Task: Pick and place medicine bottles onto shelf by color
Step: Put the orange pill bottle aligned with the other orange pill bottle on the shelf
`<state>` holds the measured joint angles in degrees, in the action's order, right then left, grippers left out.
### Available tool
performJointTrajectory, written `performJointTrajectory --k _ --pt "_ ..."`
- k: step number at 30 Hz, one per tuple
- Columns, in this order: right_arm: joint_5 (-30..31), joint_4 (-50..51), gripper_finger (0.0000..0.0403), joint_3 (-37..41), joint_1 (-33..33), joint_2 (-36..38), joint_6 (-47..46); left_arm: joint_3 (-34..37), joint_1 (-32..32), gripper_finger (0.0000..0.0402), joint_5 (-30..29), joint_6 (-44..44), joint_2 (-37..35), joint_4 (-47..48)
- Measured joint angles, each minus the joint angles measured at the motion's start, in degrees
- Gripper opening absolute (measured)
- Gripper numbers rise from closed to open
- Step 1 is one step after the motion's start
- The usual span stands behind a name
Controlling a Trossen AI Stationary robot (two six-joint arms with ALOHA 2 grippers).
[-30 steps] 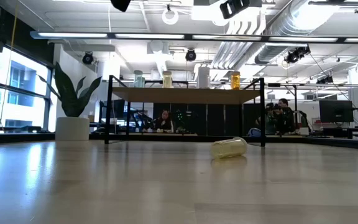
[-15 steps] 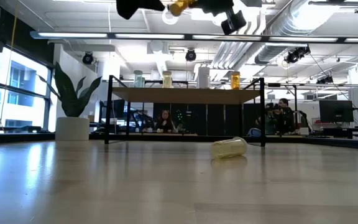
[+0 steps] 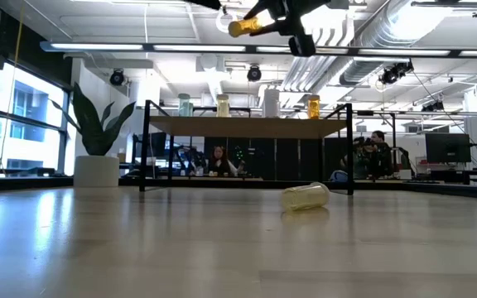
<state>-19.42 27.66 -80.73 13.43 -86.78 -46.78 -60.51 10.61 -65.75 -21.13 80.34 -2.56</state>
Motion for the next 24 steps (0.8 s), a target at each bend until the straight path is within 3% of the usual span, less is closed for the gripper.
performJointTrajectory --k 9,24 --pt "3.3 0.0 0.0094 0.0 2.2 0.0 13.5 0.0 -2.0 0.0182 19.2 22.8 -2.4 3.2" --pt "2.9 0.7 0.0094 0.0 5.4 3.5 34.0 0.0 -12.1 0.0181 43.8 40.8 -10.4 11.7"
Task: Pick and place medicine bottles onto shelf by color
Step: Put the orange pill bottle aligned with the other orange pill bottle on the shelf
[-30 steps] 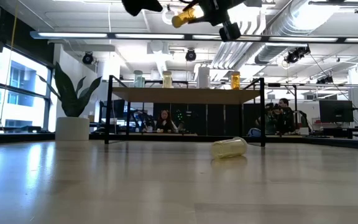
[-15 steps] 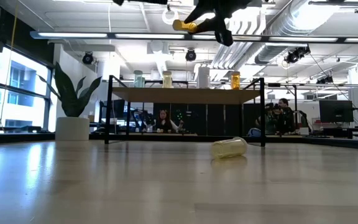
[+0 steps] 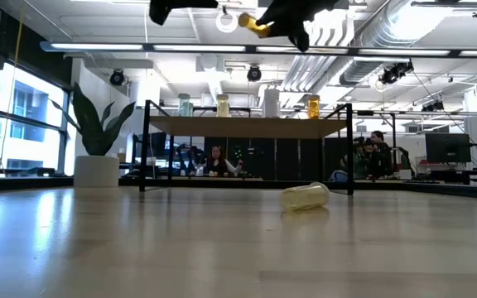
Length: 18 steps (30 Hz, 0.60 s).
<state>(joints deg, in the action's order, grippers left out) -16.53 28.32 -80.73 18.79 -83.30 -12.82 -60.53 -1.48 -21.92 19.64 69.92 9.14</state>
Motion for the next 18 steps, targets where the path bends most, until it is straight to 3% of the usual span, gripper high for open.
performJointTrajectory --k 8,18 --pt "-0.5 5.0 0.0094 0.0 -0.4 1.3 6.3 0.0 -5.0 0.0181 14.1 7.0 -3.3 0.8" --pt "-0.6 11.9 0.0094 0.0 -4.7 1.2 11.8 0.0 -7.5 0.0181 17.9 14.8 -1.7 1.1"
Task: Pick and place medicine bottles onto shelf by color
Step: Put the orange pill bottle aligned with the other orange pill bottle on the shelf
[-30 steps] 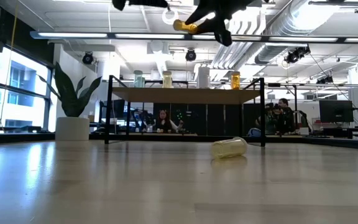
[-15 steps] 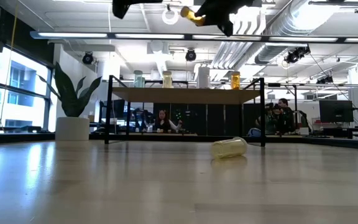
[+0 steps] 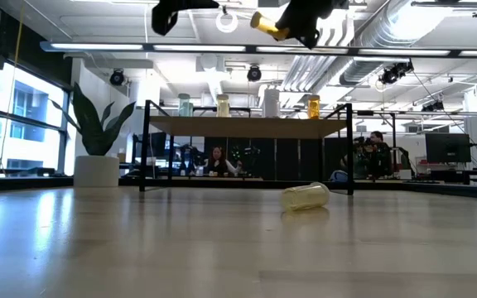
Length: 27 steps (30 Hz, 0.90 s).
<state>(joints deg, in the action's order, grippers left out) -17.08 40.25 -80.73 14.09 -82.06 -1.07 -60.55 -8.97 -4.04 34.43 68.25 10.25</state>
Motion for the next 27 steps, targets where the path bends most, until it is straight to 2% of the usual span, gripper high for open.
performJointTrajectory --k 7,15,23,27 --pt "0.4 -2.8 0.0094 0.0 -4.2 0.0 1.1 0.0 1.8 0.0181 0.0 -1.6 2.3 0.7" --pt "3.1 -13.8 0.0094 0.0 -7.1 0.0 -0.4 0.0 4.7 0.0181 -1.6 -9.2 2.2 -1.1" --pt "1.0 -20.4 0.0094 0.0 -7.4 1.2 -2.9 0.0 6.9 0.0181 -4.6 -19.9 1.9 -9.5" --pt "0.1 -23.2 0.0094 0.0 -7.5 2.5 -3.6 0.0 7.4 0.0181 -7.1 -21.6 2.0 -11.6"
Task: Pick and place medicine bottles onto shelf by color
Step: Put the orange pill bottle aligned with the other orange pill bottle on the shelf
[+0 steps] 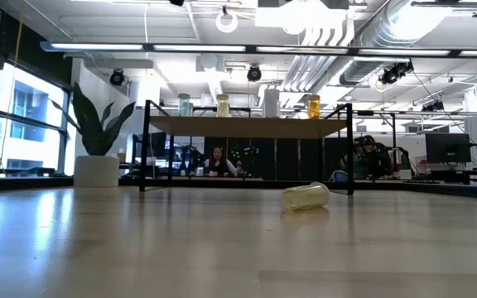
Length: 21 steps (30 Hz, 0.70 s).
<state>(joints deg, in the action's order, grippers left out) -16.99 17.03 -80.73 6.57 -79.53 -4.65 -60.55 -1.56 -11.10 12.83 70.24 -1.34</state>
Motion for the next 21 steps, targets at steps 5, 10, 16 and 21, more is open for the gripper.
performJointTrajectory --k 5,10,16,21 --pt "-0.1 -2.1 0.0094 0.0 -0.1 0.9 -1.1 0.0 0.2 0.0181 -3.0 -1.4 0.0 -4.7" --pt "-0.1 -4.3 0.0094 0.0 -1.3 0.9 -0.9 0.0 0.2 0.0181 -3.1 -2.6 0.5 -8.6" --pt "0.2 -6.3 0.0094 0.0 -1.9 0.9 -0.5 0.0 0.2 0.0181 -2.9 -4.0 0.5 -12.3" --pt "0.4 -7.3 0.0094 0.0 -2.5 0.6 -0.8 0.0 0.2 0.0181 -2.5 -4.1 0.5 -14.7"
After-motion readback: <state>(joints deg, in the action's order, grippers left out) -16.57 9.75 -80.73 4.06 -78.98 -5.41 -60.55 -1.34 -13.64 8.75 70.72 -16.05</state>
